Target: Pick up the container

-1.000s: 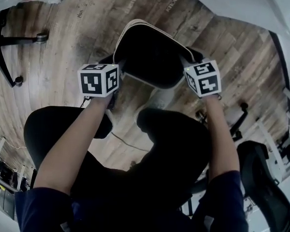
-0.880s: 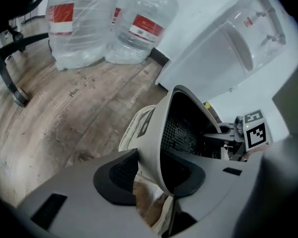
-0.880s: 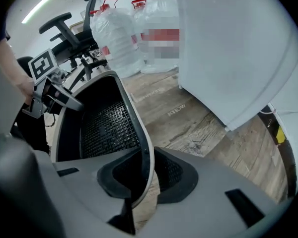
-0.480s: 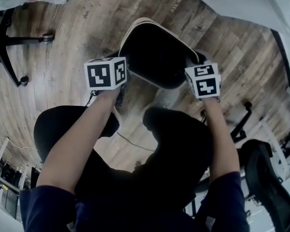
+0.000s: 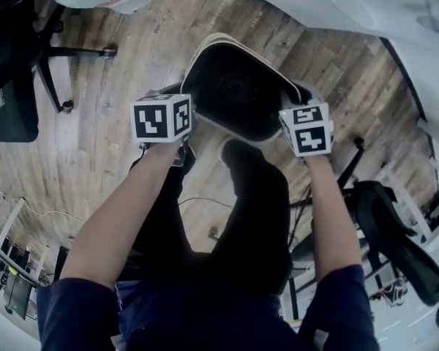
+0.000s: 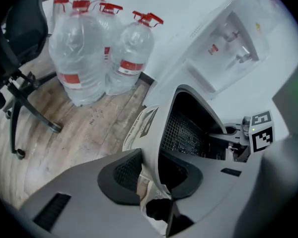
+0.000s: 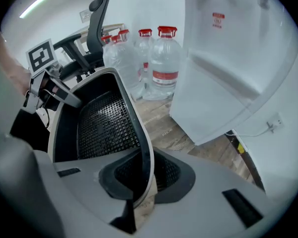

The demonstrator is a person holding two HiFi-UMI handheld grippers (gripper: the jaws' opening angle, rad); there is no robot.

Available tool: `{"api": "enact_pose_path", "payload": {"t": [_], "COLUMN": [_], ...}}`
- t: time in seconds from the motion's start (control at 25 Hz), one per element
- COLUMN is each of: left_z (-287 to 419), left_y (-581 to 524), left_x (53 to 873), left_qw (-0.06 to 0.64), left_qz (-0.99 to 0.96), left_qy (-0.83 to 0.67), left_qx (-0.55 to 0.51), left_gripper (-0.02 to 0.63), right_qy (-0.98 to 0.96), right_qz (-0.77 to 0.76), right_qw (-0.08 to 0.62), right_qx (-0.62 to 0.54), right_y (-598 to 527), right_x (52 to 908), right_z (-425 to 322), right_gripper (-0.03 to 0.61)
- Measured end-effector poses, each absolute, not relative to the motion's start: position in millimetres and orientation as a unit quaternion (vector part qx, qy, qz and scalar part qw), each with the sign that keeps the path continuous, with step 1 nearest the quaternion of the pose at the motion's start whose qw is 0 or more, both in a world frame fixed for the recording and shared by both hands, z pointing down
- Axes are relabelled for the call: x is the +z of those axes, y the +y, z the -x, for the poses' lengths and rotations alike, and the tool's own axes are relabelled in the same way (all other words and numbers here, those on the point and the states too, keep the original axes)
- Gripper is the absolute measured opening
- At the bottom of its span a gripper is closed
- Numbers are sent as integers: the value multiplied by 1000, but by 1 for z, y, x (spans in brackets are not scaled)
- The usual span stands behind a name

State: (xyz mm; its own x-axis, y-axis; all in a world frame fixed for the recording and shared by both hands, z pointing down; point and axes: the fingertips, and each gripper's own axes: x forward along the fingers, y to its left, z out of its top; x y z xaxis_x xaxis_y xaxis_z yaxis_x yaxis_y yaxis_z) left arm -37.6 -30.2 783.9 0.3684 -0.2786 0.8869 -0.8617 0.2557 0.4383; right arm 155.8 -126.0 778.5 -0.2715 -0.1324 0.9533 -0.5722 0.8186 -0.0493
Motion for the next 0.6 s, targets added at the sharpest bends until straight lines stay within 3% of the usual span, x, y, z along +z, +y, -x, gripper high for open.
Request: {"api": "enact_pose_path", "payload": {"t": [0.6], "left_z": [79], "left_y": [30], "left_x": [444], "left_qw": [585], "left_qz": [-564], "left_qy": [-551], "left_qx": [191], "left_gripper": [104], "right_qy": [-794], "right_qz": [-254], "right_qw": [526], "right_qx": [167], "right_y": [-68], "right_x": [425], "right_z": [-114], "right_gripper": [52]}}
